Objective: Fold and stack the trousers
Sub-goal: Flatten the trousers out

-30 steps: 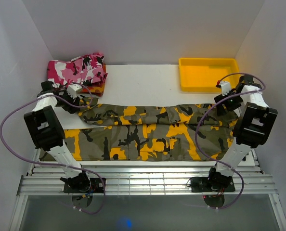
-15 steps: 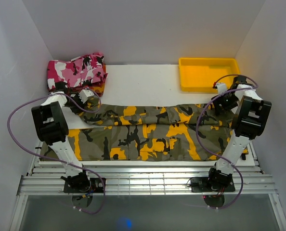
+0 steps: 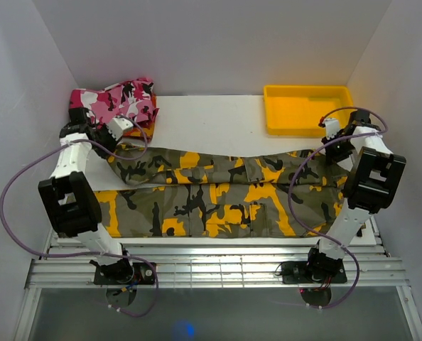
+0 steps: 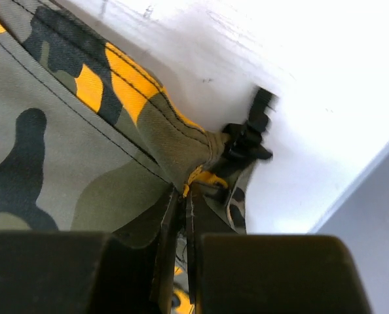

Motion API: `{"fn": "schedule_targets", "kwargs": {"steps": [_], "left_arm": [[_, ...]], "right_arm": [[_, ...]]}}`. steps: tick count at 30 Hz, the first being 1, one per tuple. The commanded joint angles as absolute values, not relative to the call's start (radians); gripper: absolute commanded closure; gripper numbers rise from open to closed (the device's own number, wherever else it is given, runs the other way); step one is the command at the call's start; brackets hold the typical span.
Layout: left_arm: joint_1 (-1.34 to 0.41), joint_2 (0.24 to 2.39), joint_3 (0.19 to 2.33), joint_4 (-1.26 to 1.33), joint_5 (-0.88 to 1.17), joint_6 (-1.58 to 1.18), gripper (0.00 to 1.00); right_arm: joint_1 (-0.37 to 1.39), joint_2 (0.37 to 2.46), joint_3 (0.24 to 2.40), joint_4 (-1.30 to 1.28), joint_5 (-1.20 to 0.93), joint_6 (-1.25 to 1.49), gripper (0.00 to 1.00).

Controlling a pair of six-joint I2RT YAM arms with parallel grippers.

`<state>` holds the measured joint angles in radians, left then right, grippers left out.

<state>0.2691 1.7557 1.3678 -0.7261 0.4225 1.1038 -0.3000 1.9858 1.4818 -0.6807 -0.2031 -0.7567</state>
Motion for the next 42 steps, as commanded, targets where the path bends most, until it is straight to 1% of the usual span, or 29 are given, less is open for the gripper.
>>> {"fn": "schedule_targets", "kwargs": {"steps": [1, 5, 10, 13, 17, 20, 21, 22, 23, 24, 26, 27, 28, 29, 30, 31, 32, 34, 35, 36, 37, 38, 39, 42], "left_arm": [[0.270, 1.582, 1.446, -0.791, 0.371, 1.039, 1.00], [0.268, 1.543, 1.535, -0.971, 0.309, 0.980, 1.00], [0.270, 1.439, 1.575, -1.067, 0.151, 0.875, 1.00], [0.268, 1.437, 1.630, -1.152, 0.111, 0.833, 1.00], [0.265, 1.503, 1.696, -1.238, 0.083, 0.782, 1.00], [0.264, 1.642, 1.779, -1.253, 0.048, 0.740, 1.00], [0.261, 1.751, 1.816, -1.264, 0.026, 0.733, 1.00], [0.261, 1.806, 1.857, -1.272, 0.020, 0.712, 1.00], [0.256, 1.866, 1.952, -1.281, 0.015, 0.707, 1.00], [0.255, 2.002, 2.018, -1.295, 0.015, 0.698, 1.00], [0.245, 2.165, 2.196, -1.383, 0.015, 0.670, 1.00], [0.242, 2.251, 2.382, -1.406, 0.008, 0.657, 1.00], [0.235, 2.348, 2.411, -1.402, -0.068, 0.663, 1.00], [0.216, 2.386, 2.431, -1.402, -0.089, 0.678, 1.00], [0.207, 2.410, 2.415, -1.402, -0.100, 0.683, 1.00], [0.203, 2.419, 2.334, -1.364, -0.062, 0.658, 1.00], [0.204, 2.407, 2.333, -1.335, -0.040, 0.658, 1.00], [0.209, 2.340, 2.240, -1.236, 0.036, 0.623, 0.84], [0.218, 2.285, 2.083, -1.065, 0.069, 0.609, 0.72], [0.224, 2.144, 1.987, -0.970, 0.086, 0.607, 0.63], [0.227, 2.070, 1.892, -0.859, 0.084, 0.588, 0.57], [0.230, 2.006, 1.741, -0.721, 0.093, 0.591, 0.52], [0.230, 1.893, 1.683, -0.674, 0.138, 0.600, 0.46], [0.247, 1.749, 1.478, -0.548, 0.198, 0.629, 0.42]], "right_arm": [[-0.330, 1.846, 1.442, -0.608, -0.258, -0.736, 0.92], [-0.383, 1.764, 1.395, -0.540, -0.320, -0.723, 0.92], [-0.449, 1.663, 1.306, -0.466, -0.428, -0.703, 0.92], [-0.480, 1.614, 1.246, -0.418, -0.469, -0.709, 0.92], [-0.535, 1.537, 1.135, -0.313, -0.537, -0.715, 0.92], [-0.580, 1.482, 1.054, -0.256, -0.635, -0.756, 0.92], [-0.594, 1.470, 1.037, -0.246, -0.693, -0.771, 0.92], [-0.604, 1.442, 1.019, -0.236, -0.715, -0.790, 0.92], [-0.621, 1.428, 0.987, -0.223, -0.735, -0.837, 0.92], [-0.627, 1.416, 0.970, -0.212, -0.744, -0.854, 0.92], [-0.640, 1.385, 0.939, -0.172, -0.741, -0.865, 0.92], [-0.644, 1.382, 0.942, -0.173, -0.750, -0.865, 0.92], [-0.650, 1.376, 0.946, -0.173, -0.761, -0.859, 0.92], [-0.666, 1.373, 0.951, -0.173, -0.767, -0.851, 0.92], [-0.670, 1.371, 0.956, -0.175, -0.778, -0.841, 0.92], [-0.679, 1.362, 0.956, -0.176, -0.781, -0.835, 0.92], [-0.683, 1.362, 0.956, -0.176, -0.781, -0.834, 0.92], [-0.683, 1.364, 0.953, -0.179, -0.769, -0.836, 0.92], [-0.684, 1.364, 0.947, -0.178, -0.761, -0.833, 0.92], [-0.684, 1.367, 0.945, -0.172, -0.750, -0.822, 0.92], [-0.684, 1.373, 0.945, -0.169, -0.726, -0.810, 0.92], [-0.684, 1.379, 0.949, -0.167, -0.713, -0.795, 0.92], [-0.684, 1.384, 0.953, -0.167, -0.701, -0.785, 0.92], [-0.689, 1.393, 0.951, -0.166, -0.680, -0.770, 0.92]]}}
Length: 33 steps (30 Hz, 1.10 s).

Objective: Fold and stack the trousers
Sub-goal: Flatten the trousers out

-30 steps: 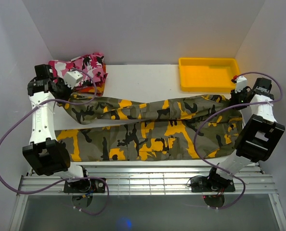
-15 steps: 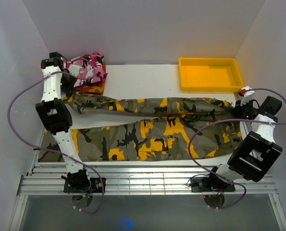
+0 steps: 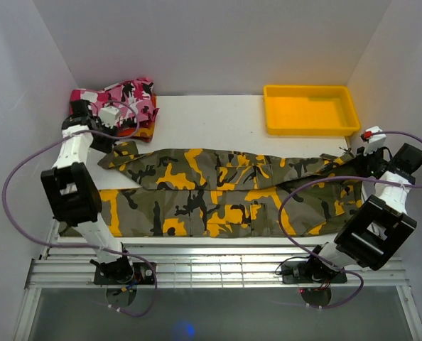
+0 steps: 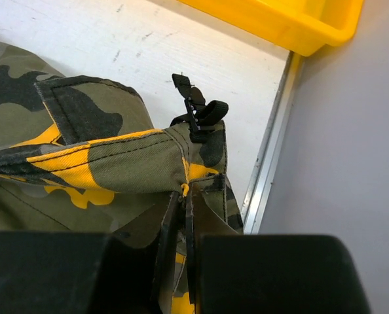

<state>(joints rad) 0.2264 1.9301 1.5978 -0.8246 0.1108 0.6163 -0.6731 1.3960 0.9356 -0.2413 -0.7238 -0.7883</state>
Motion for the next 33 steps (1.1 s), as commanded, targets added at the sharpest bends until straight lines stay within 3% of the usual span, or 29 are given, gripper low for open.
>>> {"fn": "schedule_targets", "kwargs": {"steps": [1, 6, 8, 14, 22, 33], "left_arm": [[0.255, 1.667, 1.430, -0.528, 0.242, 0.668, 0.42], [0.351, 1.500, 1.174, -0.644, 0.474, 1.004, 0.46], [0.417, 1.455, 1.131, -0.711, 0.593, 1.227, 0.50], [0.449, 1.437, 1.022, -0.716, 0.762, 1.627, 0.51], [0.374, 1.532, 0.954, -0.612, 0.749, 1.975, 0.51], [0.252, 1.672, 0.930, -0.627, 0.571, 2.100, 0.56]], "right_arm": [[-0.690, 1.391, 0.947, -0.166, -0.680, -0.769, 0.92], [-0.690, 1.384, 0.939, -0.167, -0.693, -0.755, 0.92], [-0.690, 1.391, 0.943, -0.167, -0.698, -0.752, 0.92], [-0.690, 1.425, 0.985, -0.207, -0.704, -0.756, 0.92], [-0.690, 1.436, 0.985, -0.227, -0.696, -0.759, 0.92], [-0.689, 1.459, 1.011, -0.239, -0.692, -0.762, 0.92]]}}
